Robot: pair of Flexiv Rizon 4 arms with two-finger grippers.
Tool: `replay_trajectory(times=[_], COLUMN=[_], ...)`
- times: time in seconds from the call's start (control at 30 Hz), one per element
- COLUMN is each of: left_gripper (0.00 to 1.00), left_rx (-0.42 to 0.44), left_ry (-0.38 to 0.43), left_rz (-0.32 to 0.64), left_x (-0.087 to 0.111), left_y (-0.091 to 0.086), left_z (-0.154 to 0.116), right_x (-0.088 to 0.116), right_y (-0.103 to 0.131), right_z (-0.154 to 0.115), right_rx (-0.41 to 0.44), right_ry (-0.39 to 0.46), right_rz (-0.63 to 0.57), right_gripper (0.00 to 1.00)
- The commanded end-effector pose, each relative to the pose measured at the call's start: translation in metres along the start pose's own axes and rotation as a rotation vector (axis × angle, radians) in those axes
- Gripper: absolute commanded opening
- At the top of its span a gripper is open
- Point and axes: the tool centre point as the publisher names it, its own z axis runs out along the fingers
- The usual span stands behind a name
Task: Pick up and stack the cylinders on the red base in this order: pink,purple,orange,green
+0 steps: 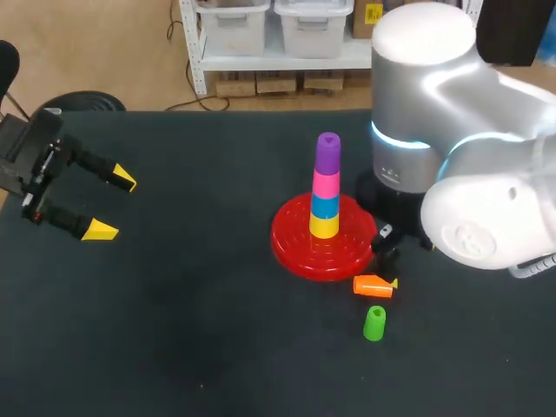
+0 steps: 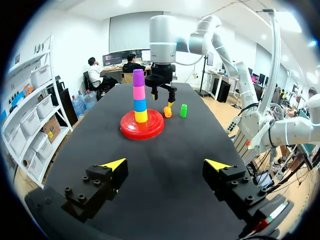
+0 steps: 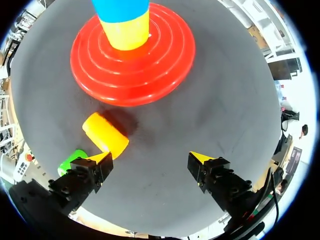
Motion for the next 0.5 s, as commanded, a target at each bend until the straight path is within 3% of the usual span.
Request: replay_trajectory(times=[0.03,0.27,0.5], left_gripper=[1.00,1.00,1.00], left_rx=[-0.001,-0.001,-0.001], left_ry=[-0.001,-0.001,-0.001], left_rz=[0.003,0.003,0.003], left_x=[0.0011,0.0011,0.0011], left_y=[0.0004,0.0004,0.0004], left_z=[0.0006,0.0006,0.0006], right_x=[0.0024,0.0056,0.0099], right_y=[0.0017,0.0015,0.0002], right_z=[0.0044,0.0055,-0.0017], right_rx=[0.009,0.043,0.054], right_ry=[0.002,0.035,-0.035], right_rz=[0.008,0.021,0.043], right_gripper=[1.00,1.00,1.00])
